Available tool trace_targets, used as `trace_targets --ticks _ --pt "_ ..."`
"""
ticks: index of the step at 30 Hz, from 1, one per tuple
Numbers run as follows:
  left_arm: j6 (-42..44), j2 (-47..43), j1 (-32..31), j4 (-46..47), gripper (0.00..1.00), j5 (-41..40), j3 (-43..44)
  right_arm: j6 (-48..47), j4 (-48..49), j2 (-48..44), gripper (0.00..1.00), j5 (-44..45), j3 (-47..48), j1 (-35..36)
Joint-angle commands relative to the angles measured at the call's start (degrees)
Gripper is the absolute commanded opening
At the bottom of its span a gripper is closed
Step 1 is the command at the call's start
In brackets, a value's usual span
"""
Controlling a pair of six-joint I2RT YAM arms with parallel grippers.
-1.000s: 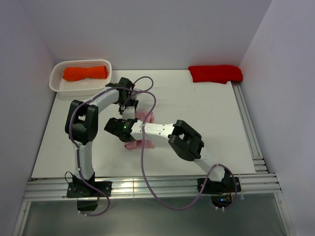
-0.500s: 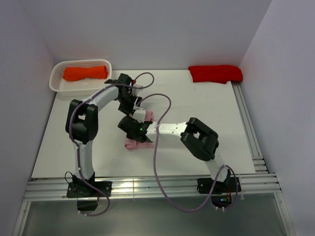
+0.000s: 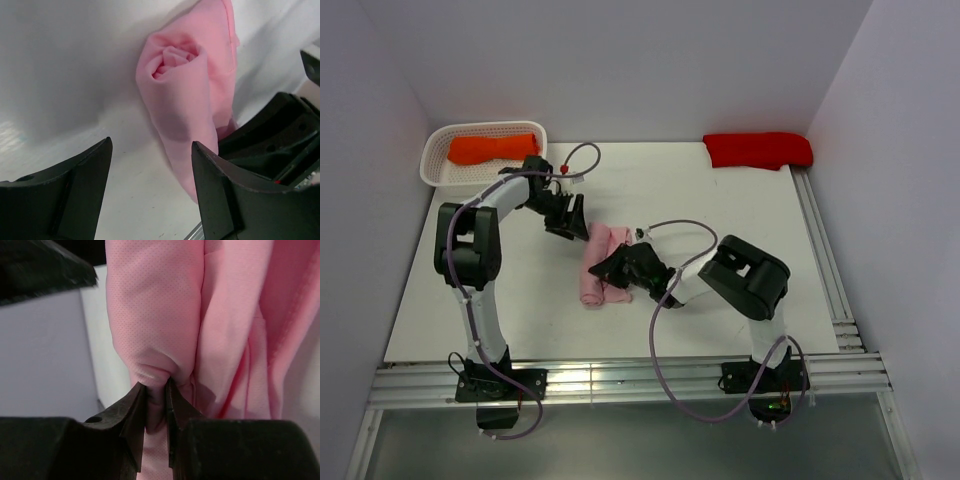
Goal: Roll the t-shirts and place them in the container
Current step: Roll the tshirt
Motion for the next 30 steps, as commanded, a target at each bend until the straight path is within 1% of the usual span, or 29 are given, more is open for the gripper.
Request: trace_targets --ticks 1,6,9,11,12,13,14,15,16,17,18,19,20,21,22,23,25,26,28,29,30 --pt "2.90 -1.30 -0.06 4.58 0.70 7.91 -3.16 5.81 13.90 3.03 0.15 -6.18 -2.95 -0.74" --pt "0.97 0.10 -0.06 9.33 0.69 12.66 -6.15 8.54 17.07 4.79 0.15 -6.97 -4.45 -0.83" --pt "-1.23 0.89 -0.15 11.19 0.65 11.18 -6.59 8.81 16.99 4.71 0.16 -7.06 -5.06 -1.01" --pt "-2.72 1.42 -0.59 11.54 0.56 9.34 -6.51 8.20 15.68 4.18 0.19 -6.80 -5.07 -1.10" --pt "-3.86 1.51 -0.76 11.80 0.52 7.15 -6.59 7.84 13.75 3.57 0.21 -6.71 -4.63 -1.01" --pt "-4.31 1.42 -1.20 11.80 0.44 5.74 -6.59 6.54 12.26 3.21 0.23 -6.53 -4.28 -1.01" --pt "-4.83 1.34 -1.38 11.72 0.41 4.24 -6.59 5.56 7.80 2.17 0.28 -6.27 -3.58 -1.10" --pt "-5.10 0.73 -1.73 11.72 0.37 0.75 -6.68 4.51 5.41 1.46 0.30 -5.75 -2.09 -1.01" --pt "-7.19 0.46 -2.34 11.54 0.29 -0.68 -6.68 2.59 2.60 0.76 0.32 -5.05 -1.29 -0.84" --pt "-7.38 -0.15 -2.69 11.19 0.26 -2.43 -6.59 1.35 -5.08 -0.90 0.37 -2.95 1.24 -0.31" --pt "-8.00 -0.33 -3.57 10.41 0.22 -7.06 -6.51 0.03 -9.51 -1.62 0.39 -1.54 2.65 -0.05" --pt "-7.91 -0.68 -4.01 10.14 0.14 -8.50 -6.42 -2.68 -13.91 -2.41 0.42 -0.22 4.23 0.48" --pt "-7.83 -1.03 -4.54 9.70 0.11 -10.08 -6.33 -3.92 -22.22 -3.54 0.47 3.89 7.64 1.01" --pt "-7.65 -1.21 -5.50 8.91 0.08 -12.88 -6.24 -5.94 -25.95 -4.08 0.48 5.58 9.16 2.23" --pt "-7.48 -1.39 -5.95 8.73 0.06 -14.13 -6.07 -6.57 -29.30 -4.52 0.50 7.34 10.65 2.85" --pt "-7.39 -1.82 -6.47 8.55 0.06 -15.27 -6.15 -7.10 -35.16 -5.22 0.54 10.23 13.10 3.90" --pt "-7.47 -2.35 -7.44 8.73 0.06 -18.08 -6.42 -8.06 -39.33 -6.01 0.56 12.79 14.88 4.96" --pt "-7.39 -2.79 -7.79 8.73 0.06 -18.70 -6.42 -8.33 -43.61 -6.71 0.56 13.76 16.71 5.31" --pt "-7.47 -2.97 -8.41 8.47 0.05 -20.46 -6.24 -9.03 -47.86 -7.25 0.57 17.27 18.74 6.72" --pt "-7.47 -3.06 -8.59 8.38 0.05 -20.73 -6.15 -9.21 -52.57 -7.25 0.57 18.68 21.45 7.16" --pt "-7.56 -3.06 -8.85 8.12 0.05 -21.08 -5.98 -9.82 -54.97 -7.07 0.57 20.78 23.04 7.60"
